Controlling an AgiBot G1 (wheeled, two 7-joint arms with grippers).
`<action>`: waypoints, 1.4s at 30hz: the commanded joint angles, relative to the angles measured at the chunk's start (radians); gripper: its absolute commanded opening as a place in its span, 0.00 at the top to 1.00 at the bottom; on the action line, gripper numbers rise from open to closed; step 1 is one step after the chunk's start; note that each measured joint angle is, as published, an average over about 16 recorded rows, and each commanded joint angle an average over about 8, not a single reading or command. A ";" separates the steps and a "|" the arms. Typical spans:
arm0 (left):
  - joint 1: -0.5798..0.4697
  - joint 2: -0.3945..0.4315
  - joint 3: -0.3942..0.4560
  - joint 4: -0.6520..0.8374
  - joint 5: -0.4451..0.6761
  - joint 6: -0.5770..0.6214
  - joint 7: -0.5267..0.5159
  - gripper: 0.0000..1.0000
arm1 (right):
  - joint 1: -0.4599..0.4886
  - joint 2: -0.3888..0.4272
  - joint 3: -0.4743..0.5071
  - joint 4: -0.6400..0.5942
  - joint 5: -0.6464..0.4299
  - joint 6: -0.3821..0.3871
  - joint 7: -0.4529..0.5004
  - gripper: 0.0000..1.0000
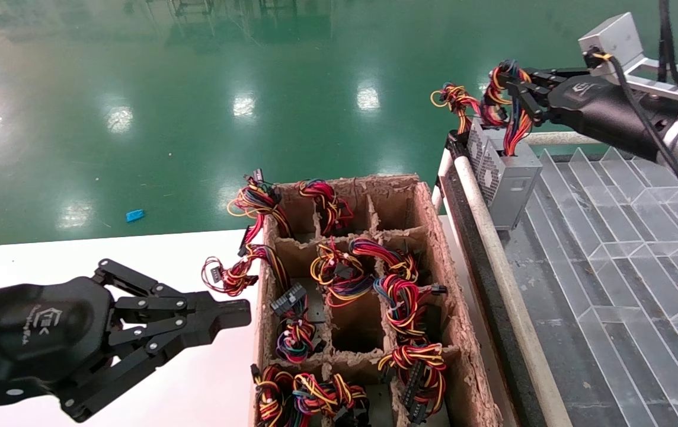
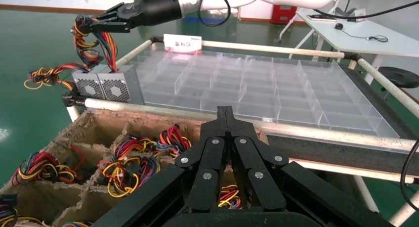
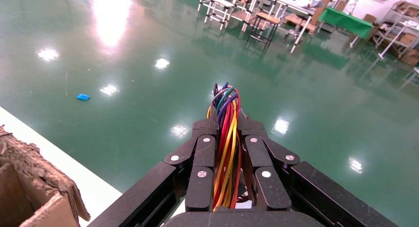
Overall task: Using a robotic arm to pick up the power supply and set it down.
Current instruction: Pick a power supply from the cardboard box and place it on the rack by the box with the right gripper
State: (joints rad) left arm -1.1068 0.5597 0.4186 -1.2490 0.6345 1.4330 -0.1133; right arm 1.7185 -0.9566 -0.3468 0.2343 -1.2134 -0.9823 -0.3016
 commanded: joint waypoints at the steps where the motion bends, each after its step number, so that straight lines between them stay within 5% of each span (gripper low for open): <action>1: 0.000 0.000 0.000 0.000 0.000 0.000 0.000 1.00 | 0.004 -0.010 0.001 -0.019 0.002 -0.002 -0.013 1.00; 11: 0.000 0.000 0.000 0.000 0.000 0.000 0.000 1.00 | 0.027 -0.031 -0.001 -0.089 -0.001 -0.018 -0.054 0.96; 18: 0.000 0.000 0.000 0.000 0.000 0.000 0.000 1.00 | 0.047 -0.036 -0.006 -0.120 -0.007 -0.030 -0.067 0.15; 20: 0.000 0.000 0.000 0.000 0.000 0.000 0.000 1.00 | 0.052 -0.037 -0.007 -0.126 -0.008 -0.033 -0.070 0.00; 42: 0.000 0.000 0.000 0.000 0.000 0.000 0.000 1.00 | 0.095 -0.030 -0.016 -0.156 -0.020 -0.095 -0.086 0.00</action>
State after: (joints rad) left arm -1.1068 0.5597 0.4187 -1.2490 0.6345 1.4330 -0.1132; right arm 1.8120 -0.9845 -0.3589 0.0803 -1.2282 -1.0822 -0.3902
